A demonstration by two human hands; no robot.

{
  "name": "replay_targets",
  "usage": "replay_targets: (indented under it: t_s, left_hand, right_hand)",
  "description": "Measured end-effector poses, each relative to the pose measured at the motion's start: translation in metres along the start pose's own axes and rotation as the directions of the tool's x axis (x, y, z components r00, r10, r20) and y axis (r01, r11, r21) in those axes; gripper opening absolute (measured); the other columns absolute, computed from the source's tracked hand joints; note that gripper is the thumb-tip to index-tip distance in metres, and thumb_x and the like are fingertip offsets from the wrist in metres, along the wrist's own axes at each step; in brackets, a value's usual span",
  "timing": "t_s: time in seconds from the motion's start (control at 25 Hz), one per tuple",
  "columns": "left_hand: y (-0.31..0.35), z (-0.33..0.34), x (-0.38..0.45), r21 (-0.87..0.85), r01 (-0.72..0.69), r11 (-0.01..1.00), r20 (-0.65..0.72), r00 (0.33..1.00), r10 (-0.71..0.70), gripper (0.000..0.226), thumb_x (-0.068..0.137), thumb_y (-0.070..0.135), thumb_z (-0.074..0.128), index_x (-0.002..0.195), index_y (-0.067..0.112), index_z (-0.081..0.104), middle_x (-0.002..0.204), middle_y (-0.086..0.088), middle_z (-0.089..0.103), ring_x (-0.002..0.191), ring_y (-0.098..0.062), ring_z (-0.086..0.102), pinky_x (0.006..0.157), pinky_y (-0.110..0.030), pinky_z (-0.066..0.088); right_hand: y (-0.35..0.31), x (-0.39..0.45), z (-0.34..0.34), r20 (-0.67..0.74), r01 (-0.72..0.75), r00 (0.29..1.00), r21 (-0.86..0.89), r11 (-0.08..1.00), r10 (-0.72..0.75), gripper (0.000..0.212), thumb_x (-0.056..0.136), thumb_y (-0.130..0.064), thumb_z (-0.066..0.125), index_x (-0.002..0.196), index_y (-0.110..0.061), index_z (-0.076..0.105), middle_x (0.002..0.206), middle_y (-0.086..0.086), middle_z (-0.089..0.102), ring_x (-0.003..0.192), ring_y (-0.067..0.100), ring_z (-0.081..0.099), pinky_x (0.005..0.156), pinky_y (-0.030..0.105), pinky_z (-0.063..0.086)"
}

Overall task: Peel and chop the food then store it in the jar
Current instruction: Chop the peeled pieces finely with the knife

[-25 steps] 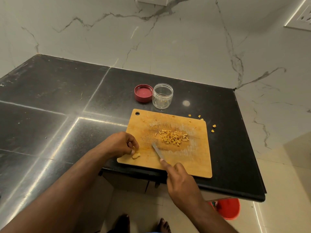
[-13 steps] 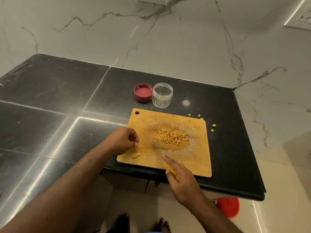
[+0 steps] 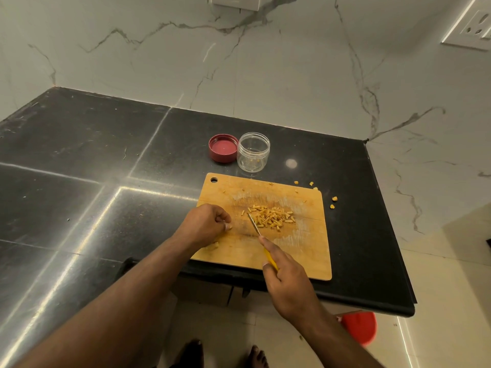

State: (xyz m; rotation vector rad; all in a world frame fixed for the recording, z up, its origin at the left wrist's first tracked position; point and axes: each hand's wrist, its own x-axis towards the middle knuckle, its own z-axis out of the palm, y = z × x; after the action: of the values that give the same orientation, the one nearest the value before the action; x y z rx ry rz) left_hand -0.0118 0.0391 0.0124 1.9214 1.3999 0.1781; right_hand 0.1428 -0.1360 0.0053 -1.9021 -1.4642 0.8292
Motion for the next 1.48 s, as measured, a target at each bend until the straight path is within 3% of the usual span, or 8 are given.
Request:
replay_targets:
  t_s: [0.12,0.24,0.4,0.64,0.84,1.04,1.4,1.48]
  left_hand:
    - [-0.007,-0.003,-0.001,0.010,0.010,1.000,-0.035,0.999,-0.009,0.025,0.091,0.020,0.072,0.116,0.023,0.072,0.101,0.008,0.065,0.091,-0.005,0.057,0.071,-0.018,0.043]
    - [-0.010,-0.002,-0.004,0.007,0.017,1.000,-0.052,0.998,-0.017,0.020,0.089,0.024,0.073,0.109,0.024,0.073,0.093,0.011,0.064,0.083,-0.003,0.057,0.061,-0.014,0.040]
    - [-0.010,0.006,-0.005,0.019,0.005,1.000,-0.087,0.996,-0.003,0.018,0.087,0.030,0.075,0.105,0.025,0.073,0.095,0.010,0.068,0.086,-0.004,0.059,0.066,-0.020,0.045]
    - [-0.003,0.013,-0.006,-0.005,-0.034,0.999,-0.115,0.993,0.033,0.011,0.088,0.027,0.073,0.099,0.025,0.075,0.092,0.012,0.070,0.085,-0.004,0.062,0.072,-0.023,0.050]
    - [-0.001,0.016,-0.005,-0.040,-0.005,0.999,-0.125,0.992,0.000,0.009,0.089,0.026,0.073,0.096,0.024,0.076,0.091,0.012,0.071,0.085,-0.004,0.061,0.070,-0.022,0.046]
    - [0.001,0.016,-0.004,-0.070,0.005,0.998,-0.118,0.993,-0.013,0.005,0.089,0.024,0.073,0.091,0.022,0.077,0.087,0.011,0.070,0.082,-0.005,0.061,0.066,-0.023,0.046]
    - [0.001,0.015,-0.002,-0.060,0.013,0.998,-0.111,0.994,-0.020,0.003,0.089,0.025,0.073,0.088,0.024,0.076,0.086,0.011,0.069,0.080,-0.005,0.060,0.062,-0.020,0.044]
    - [-0.001,0.016,-0.002,-0.062,0.011,0.998,-0.112,0.994,-0.018,0.003,0.088,0.025,0.073,0.088,0.025,0.076,0.085,0.012,0.069,0.082,-0.005,0.062,0.065,-0.021,0.046]
  right_hand:
    - [-0.001,-0.002,-0.001,-0.002,-0.009,1.000,0.006,1.000,0.009,0.051,0.103,-0.024,0.044,0.150,-0.040,0.032,0.142,-0.026,0.036,0.130,-0.012,0.031,0.098,-0.003,0.020]
    - [-0.008,-0.004,-0.002,0.000,-0.004,1.000,0.018,1.000,0.004,0.052,0.104,-0.024,0.043,0.151,-0.041,0.029,0.141,-0.027,0.035,0.124,-0.014,0.038,0.095,-0.002,0.028]
    - [-0.008,0.001,0.003,0.001,-0.032,0.999,-0.053,0.998,0.032,0.056,0.104,-0.024,0.040,0.154,-0.038,0.021,0.133,-0.012,0.051,0.090,0.001,0.052,0.069,0.008,0.035]
    - [-0.013,0.003,0.000,0.074,-0.015,0.997,-0.130,0.991,0.024,0.056,0.103,-0.022,0.038,0.156,-0.030,0.023,0.143,-0.003,0.048,0.116,0.008,0.051,0.094,0.017,0.041]
    - [-0.024,0.003,0.007,0.114,0.022,0.993,-0.162,0.987,-0.003,0.056,0.103,-0.025,0.037,0.156,-0.032,0.019,0.120,-0.002,0.054,0.098,0.008,0.051,0.082,0.022,0.040]
    - [-0.031,0.008,0.009,0.137,0.029,0.991,-0.200,0.979,-0.001,0.055,0.104,-0.025,0.036,0.156,-0.029,0.019,0.126,0.000,0.053,0.106,0.010,0.050,0.090,0.025,0.043]
    - [-0.036,-0.003,0.011,0.149,0.019,0.989,-0.243,0.970,0.018,0.055,0.104,-0.027,0.033,0.156,-0.031,0.015,0.113,-0.004,0.053,0.096,0.011,0.050,0.081,0.027,0.042]
    - [-0.034,-0.011,0.007,0.140,0.007,0.990,-0.234,0.972,0.027,0.055,0.104,-0.027,0.033,0.156,-0.032,0.015,0.119,-0.004,0.053,0.102,0.010,0.050,0.086,0.027,0.044]
